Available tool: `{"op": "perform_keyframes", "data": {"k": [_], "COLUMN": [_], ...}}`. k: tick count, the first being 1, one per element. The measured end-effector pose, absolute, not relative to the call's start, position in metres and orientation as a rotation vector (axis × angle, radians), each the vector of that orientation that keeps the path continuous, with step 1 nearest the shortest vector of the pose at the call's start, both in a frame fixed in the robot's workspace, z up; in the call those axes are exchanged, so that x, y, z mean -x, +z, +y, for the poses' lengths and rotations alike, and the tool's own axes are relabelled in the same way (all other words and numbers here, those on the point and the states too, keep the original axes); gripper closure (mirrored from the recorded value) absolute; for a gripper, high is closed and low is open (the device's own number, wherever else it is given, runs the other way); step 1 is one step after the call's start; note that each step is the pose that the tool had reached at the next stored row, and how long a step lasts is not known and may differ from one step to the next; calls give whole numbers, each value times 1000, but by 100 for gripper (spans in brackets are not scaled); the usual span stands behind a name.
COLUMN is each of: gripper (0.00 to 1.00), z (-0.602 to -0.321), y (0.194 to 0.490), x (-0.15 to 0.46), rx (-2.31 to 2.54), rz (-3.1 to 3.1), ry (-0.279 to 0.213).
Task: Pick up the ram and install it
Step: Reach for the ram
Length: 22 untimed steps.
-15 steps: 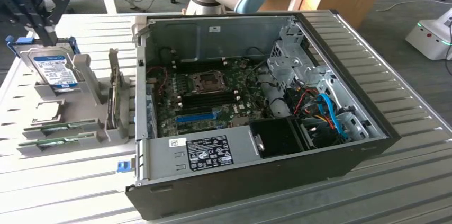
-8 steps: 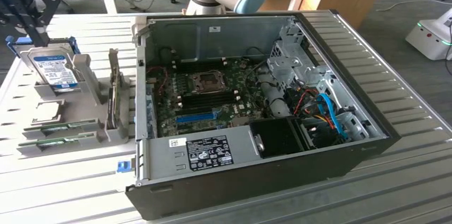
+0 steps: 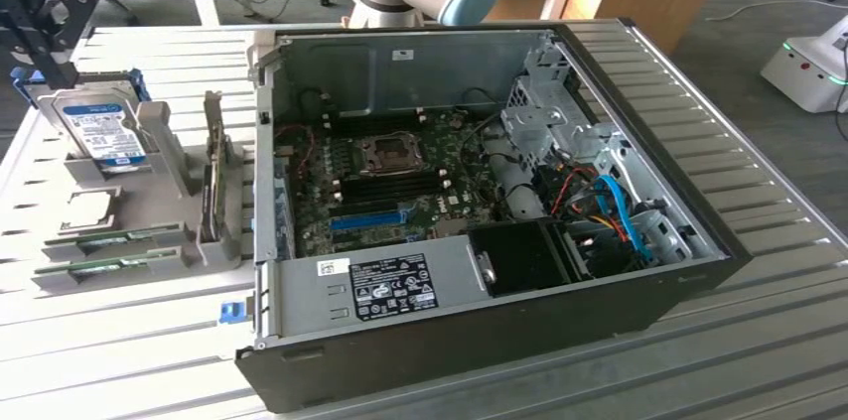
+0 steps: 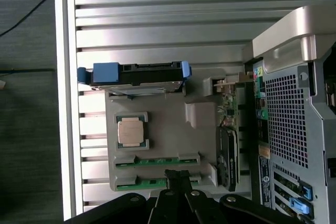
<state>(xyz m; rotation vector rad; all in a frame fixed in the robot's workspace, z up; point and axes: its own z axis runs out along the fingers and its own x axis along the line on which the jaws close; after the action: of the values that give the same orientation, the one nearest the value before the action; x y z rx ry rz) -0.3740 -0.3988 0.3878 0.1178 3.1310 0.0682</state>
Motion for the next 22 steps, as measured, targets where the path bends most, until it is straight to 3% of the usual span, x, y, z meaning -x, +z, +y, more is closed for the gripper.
{"op": "perform_keyframes", "data": {"k": [22], "gripper": [89], "z": [-399], "y": [388], "x": [382], "rx": [-118], "rz": [3131], "ry": [68]}}
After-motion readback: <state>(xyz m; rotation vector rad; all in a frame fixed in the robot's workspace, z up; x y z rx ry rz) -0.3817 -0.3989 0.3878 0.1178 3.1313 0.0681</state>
